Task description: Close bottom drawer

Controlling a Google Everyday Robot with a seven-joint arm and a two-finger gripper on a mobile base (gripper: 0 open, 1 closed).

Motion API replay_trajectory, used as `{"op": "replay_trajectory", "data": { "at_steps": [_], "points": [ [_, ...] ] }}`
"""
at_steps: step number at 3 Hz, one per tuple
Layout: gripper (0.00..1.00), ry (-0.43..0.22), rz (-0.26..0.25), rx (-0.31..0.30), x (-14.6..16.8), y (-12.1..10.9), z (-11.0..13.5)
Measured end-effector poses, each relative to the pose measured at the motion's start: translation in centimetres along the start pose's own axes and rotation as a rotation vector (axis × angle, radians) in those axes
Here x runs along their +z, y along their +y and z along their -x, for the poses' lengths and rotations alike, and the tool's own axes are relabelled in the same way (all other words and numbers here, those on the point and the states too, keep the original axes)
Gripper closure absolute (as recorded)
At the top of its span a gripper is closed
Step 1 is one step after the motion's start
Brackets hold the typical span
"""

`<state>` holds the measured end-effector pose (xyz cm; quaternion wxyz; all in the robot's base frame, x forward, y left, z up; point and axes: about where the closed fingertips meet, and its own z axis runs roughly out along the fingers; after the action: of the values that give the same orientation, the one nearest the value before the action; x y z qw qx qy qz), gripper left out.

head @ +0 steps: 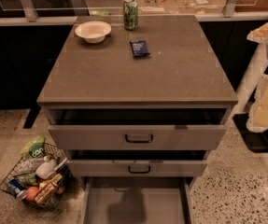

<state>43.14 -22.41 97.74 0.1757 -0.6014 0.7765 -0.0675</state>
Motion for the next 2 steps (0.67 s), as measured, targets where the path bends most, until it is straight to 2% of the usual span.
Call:
{"op": "replay_trajectory", "data": {
  "at_steps": [1, 2],
  "points": [
    [0.00, 0.041, -0.007, -0.023, 2.0, 2.2, -3.2],
    [0.00, 0.067, 0.001, -0.027, 4.8, 5.9, -6.7]
  ]
}}
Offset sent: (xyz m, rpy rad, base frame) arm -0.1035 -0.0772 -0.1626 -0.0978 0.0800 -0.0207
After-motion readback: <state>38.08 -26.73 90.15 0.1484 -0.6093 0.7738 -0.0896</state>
